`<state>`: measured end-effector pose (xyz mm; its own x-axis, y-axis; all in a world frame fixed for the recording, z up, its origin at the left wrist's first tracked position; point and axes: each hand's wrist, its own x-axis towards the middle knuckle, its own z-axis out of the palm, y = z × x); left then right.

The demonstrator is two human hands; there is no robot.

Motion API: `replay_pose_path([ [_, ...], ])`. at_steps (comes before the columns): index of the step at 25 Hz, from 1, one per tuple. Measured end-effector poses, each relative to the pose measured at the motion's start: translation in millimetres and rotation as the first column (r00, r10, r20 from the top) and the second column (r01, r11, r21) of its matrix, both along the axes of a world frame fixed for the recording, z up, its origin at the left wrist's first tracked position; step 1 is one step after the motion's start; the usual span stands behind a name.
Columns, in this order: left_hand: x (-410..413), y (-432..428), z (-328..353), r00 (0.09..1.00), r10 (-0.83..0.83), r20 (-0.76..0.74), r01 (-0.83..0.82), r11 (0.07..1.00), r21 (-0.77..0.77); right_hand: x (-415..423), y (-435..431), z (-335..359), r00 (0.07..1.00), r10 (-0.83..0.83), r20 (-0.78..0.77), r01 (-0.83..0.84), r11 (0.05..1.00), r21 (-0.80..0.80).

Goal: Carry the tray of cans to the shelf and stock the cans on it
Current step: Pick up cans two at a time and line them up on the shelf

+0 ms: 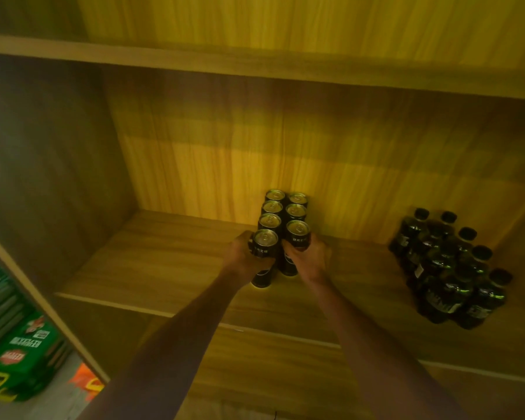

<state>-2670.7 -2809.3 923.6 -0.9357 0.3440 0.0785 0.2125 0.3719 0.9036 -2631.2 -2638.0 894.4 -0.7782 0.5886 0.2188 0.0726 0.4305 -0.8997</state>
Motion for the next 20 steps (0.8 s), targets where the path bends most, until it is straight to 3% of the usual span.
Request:
replay_pose_path([
  [20, -6, -2, -5, 0.998, -0.034, -0.043, 0.033, 0.999, -0.026, -7, 15, 4, 0.99, 0.124, 0.071, -0.124, 0.992, -0.015],
])
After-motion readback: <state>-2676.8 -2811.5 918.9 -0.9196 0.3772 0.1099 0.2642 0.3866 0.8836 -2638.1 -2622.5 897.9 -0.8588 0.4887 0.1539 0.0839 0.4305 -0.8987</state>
